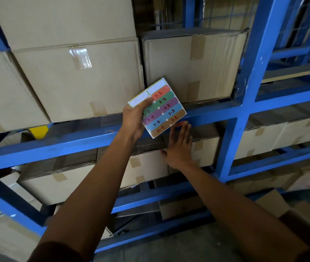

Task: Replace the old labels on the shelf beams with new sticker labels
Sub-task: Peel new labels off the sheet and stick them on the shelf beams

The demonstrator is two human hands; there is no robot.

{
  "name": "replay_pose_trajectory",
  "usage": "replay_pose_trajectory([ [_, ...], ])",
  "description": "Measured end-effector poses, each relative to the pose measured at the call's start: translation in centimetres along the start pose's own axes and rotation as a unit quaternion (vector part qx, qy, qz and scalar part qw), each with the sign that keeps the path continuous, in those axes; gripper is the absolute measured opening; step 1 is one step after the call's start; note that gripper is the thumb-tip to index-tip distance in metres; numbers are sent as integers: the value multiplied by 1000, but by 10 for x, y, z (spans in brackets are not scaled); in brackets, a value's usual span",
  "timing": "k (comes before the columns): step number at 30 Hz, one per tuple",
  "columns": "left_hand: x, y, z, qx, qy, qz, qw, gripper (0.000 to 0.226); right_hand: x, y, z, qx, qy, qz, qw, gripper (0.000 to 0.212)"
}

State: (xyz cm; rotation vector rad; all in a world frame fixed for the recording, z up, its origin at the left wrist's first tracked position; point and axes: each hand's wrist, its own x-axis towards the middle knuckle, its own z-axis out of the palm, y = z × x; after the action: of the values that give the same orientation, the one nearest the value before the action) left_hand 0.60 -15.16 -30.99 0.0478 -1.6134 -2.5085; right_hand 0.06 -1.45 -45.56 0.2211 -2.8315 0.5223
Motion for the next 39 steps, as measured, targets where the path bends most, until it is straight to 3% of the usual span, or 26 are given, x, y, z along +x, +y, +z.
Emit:
replay_pose_trajectory([
  [4,-9,-11,12,16,-12,0,1000,37,-17,24,-12,-4,97,-40,994,96],
  [8,-17,-22,30,24,-15,-5,1000,38,-15,58,-43,124,149,-69,979,67],
  [11,-24,-32,50,25,-23,-6,999,38,-10,92,-80,299,194,36,934,47],
  [14,-30,-44,73,37,-14,-13,999,38,-6,118,-120,375,236,74,893,29],
  [18,-45,-71,124,56,-5,-27,998,39,-8,148,-174,407,226,-3,885,29],
  [27,-62,-131,233,42,-18,-16,999,29,-15,247,-218,300,211,-100,925,32],
  [39,-42,-187,315,114,-51,-19,992,34,-6,339,-241,333,228,-32,914,5],
])
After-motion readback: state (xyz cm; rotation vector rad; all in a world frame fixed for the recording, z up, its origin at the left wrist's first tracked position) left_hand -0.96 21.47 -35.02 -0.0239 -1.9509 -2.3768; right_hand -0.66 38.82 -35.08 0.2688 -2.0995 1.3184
